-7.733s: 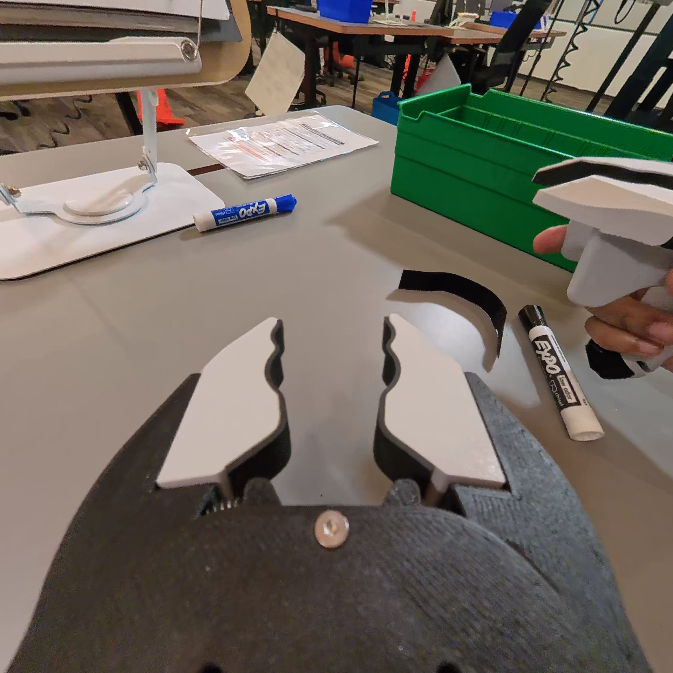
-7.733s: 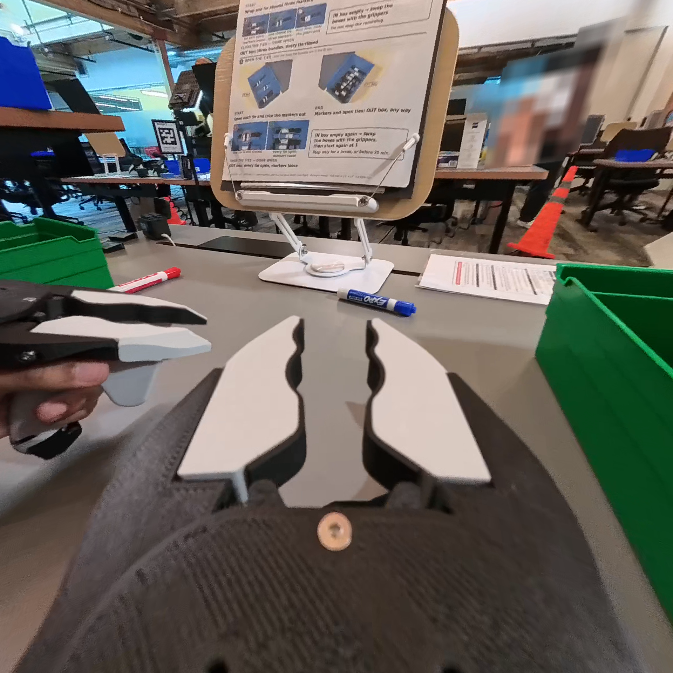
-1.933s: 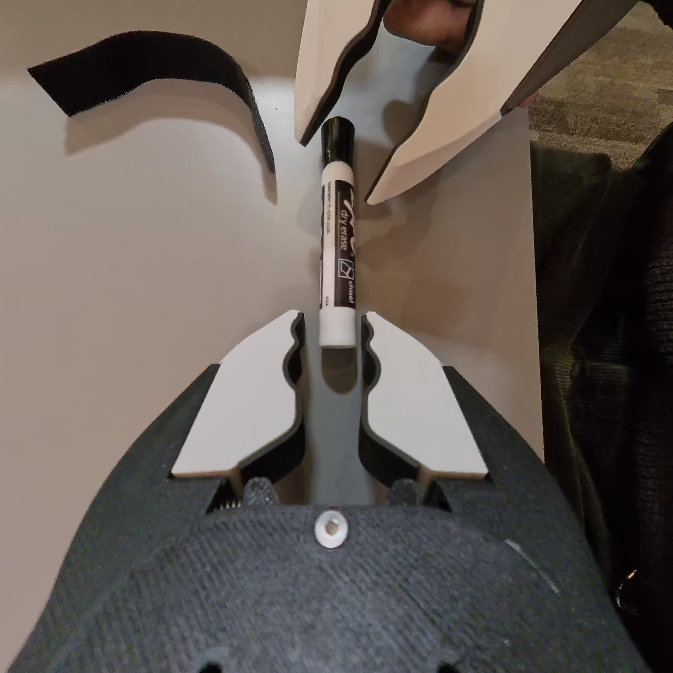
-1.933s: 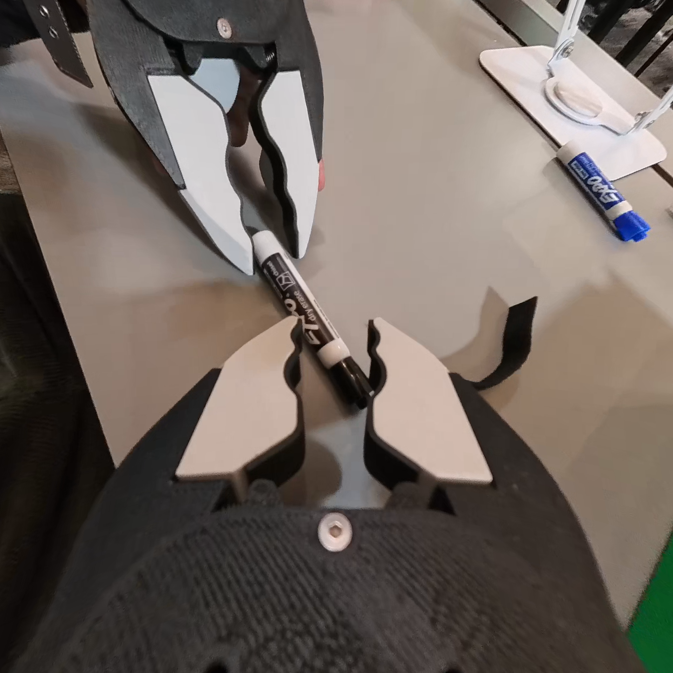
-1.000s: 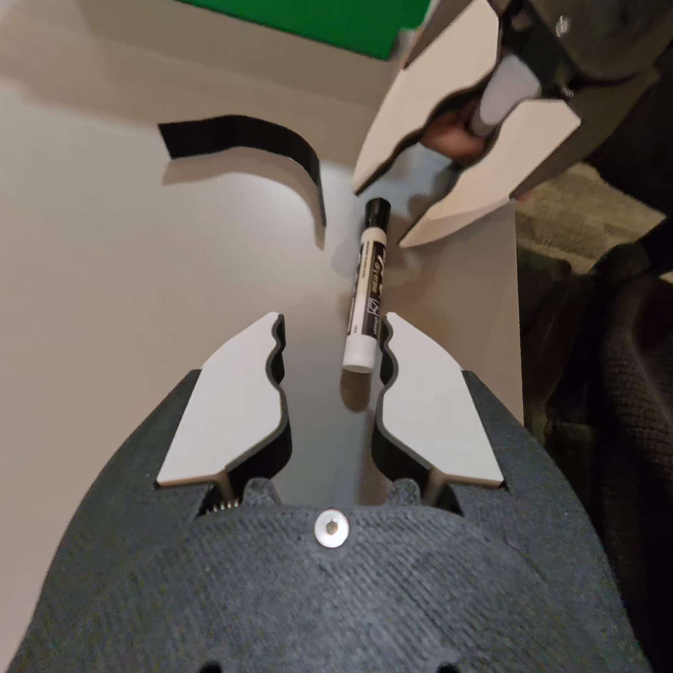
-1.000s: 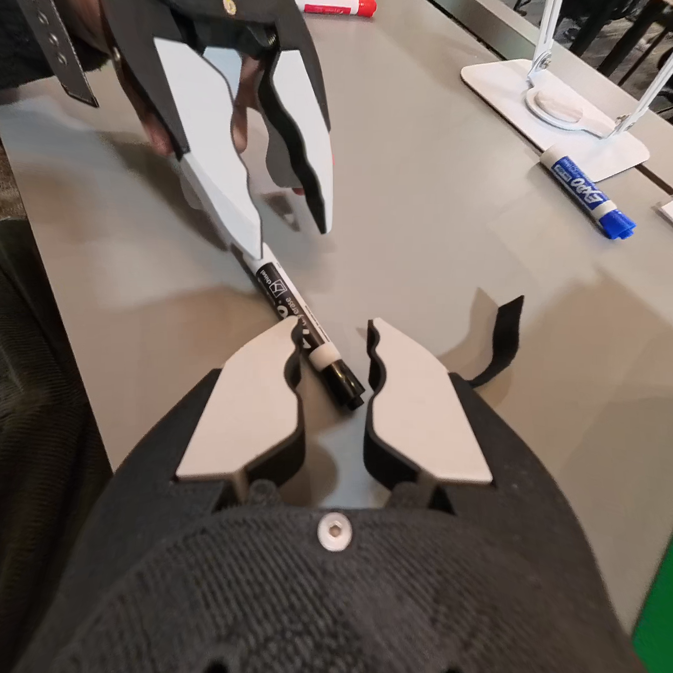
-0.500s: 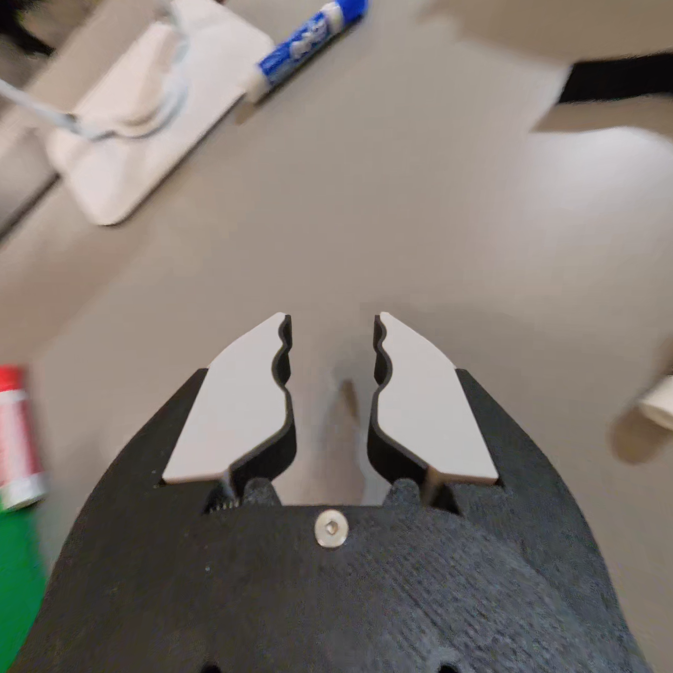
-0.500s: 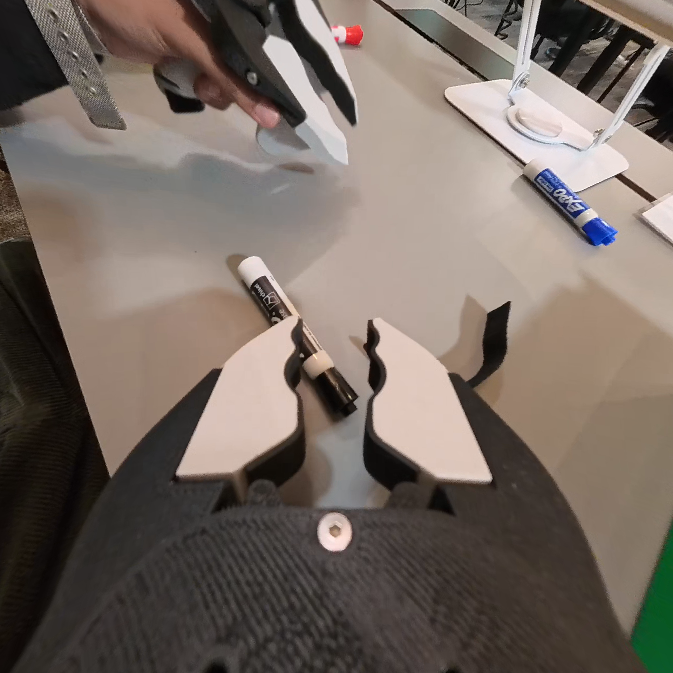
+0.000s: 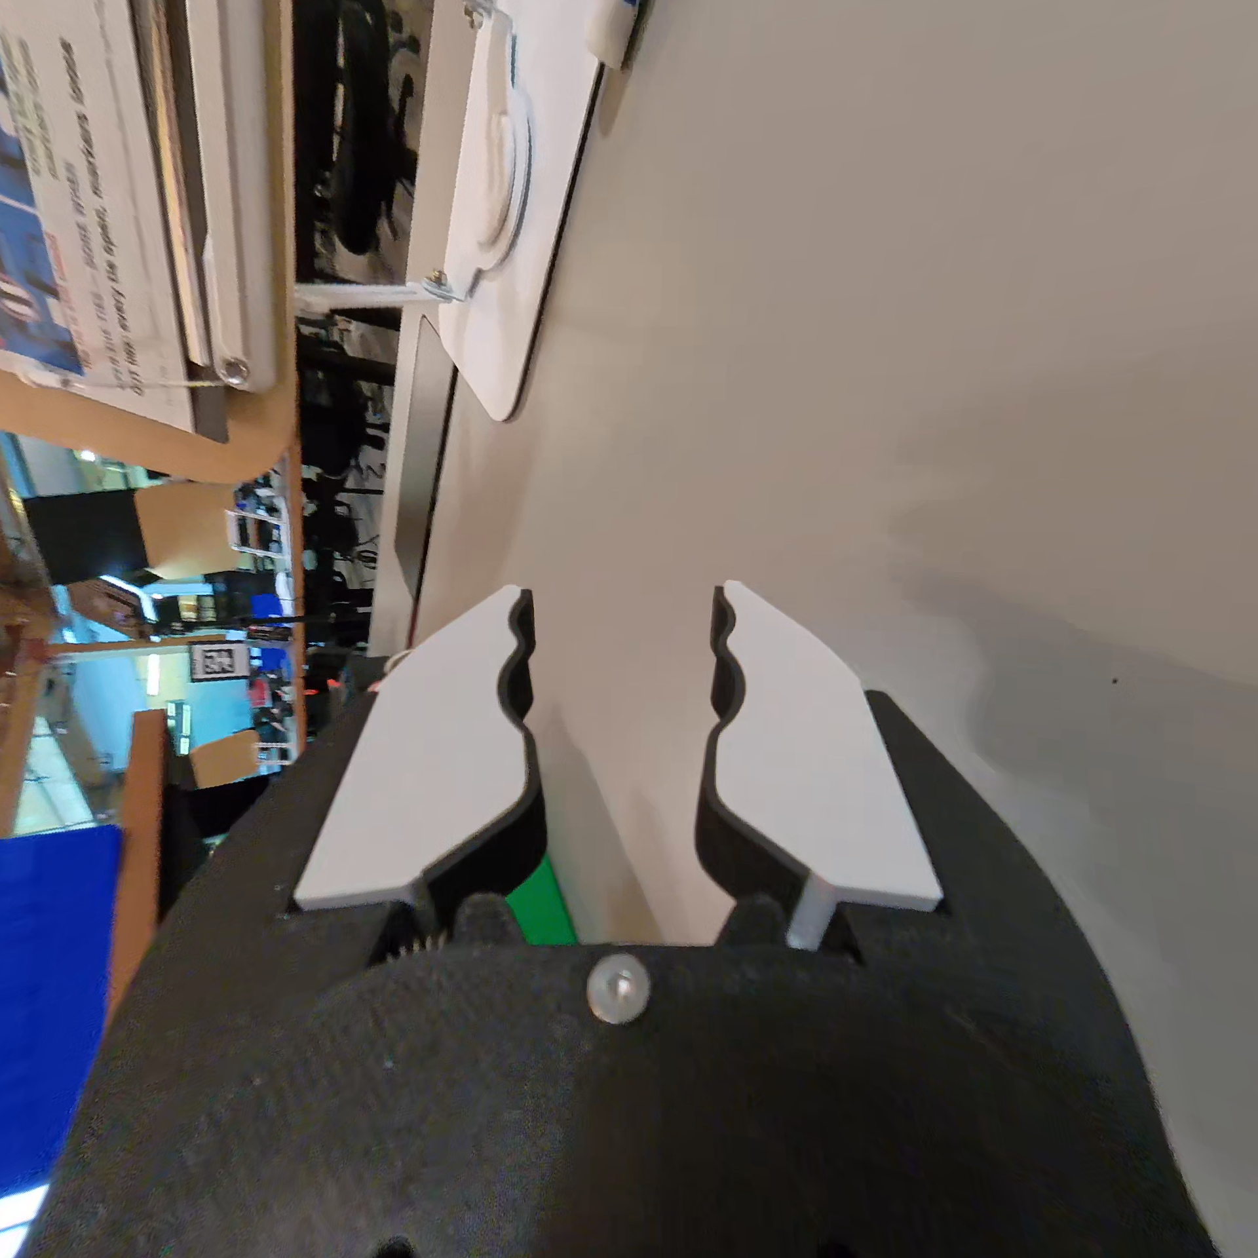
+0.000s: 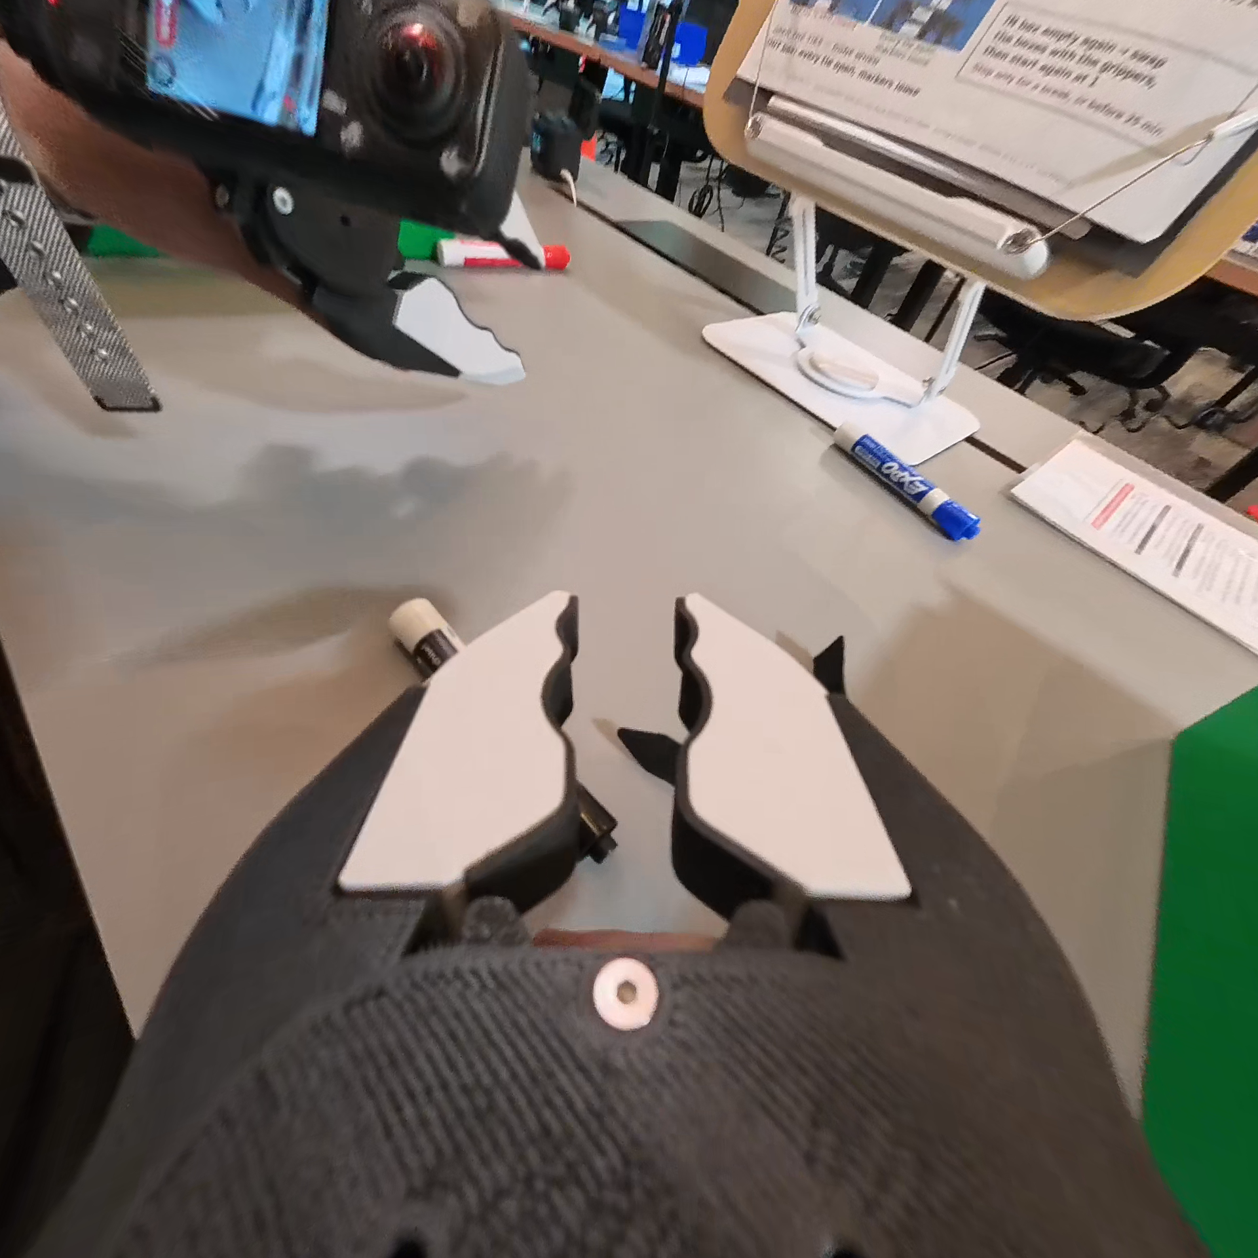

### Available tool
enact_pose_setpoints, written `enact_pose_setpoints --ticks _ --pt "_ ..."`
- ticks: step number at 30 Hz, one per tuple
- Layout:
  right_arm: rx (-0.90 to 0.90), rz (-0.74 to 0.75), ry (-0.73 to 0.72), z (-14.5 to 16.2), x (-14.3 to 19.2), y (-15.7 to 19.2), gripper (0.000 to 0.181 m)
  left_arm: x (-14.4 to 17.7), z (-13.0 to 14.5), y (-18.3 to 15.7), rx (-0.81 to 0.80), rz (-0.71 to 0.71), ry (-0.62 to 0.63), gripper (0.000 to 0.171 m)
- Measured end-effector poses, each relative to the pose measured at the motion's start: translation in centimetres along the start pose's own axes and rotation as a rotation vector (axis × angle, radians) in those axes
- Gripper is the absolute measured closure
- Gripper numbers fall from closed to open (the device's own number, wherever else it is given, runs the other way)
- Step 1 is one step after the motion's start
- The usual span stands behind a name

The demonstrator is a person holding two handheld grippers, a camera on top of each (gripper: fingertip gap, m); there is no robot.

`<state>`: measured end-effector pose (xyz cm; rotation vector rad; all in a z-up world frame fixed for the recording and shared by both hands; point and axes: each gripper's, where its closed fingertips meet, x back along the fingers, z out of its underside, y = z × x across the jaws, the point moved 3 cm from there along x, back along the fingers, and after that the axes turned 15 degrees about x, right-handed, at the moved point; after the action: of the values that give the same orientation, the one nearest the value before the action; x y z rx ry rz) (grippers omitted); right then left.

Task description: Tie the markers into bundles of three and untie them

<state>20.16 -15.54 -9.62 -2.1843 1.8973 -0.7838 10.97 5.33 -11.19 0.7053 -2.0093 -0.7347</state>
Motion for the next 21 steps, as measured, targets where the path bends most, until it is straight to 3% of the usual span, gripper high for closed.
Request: enact_pose_setpoints --ticks 3,10,21 --pt "-0.033 0.015 -0.032 -0.4 0.2 -0.3 0.155 1.1 -0.9 0.7 -0.052 -0.057 -0.019 0.121" --pt "-0.112 0.009 -0.071 -0.6 0.2 -0.7 0.155 2.2 -1.9 1.0 -0.081 -0.048 -0.031 0.121" --pt "-0.145 0.005 -0.06 -1.4 -0.9 0.6 0.156 -0.2 -1.4 -3.5 0.271 0.348 -0.087 0.117"
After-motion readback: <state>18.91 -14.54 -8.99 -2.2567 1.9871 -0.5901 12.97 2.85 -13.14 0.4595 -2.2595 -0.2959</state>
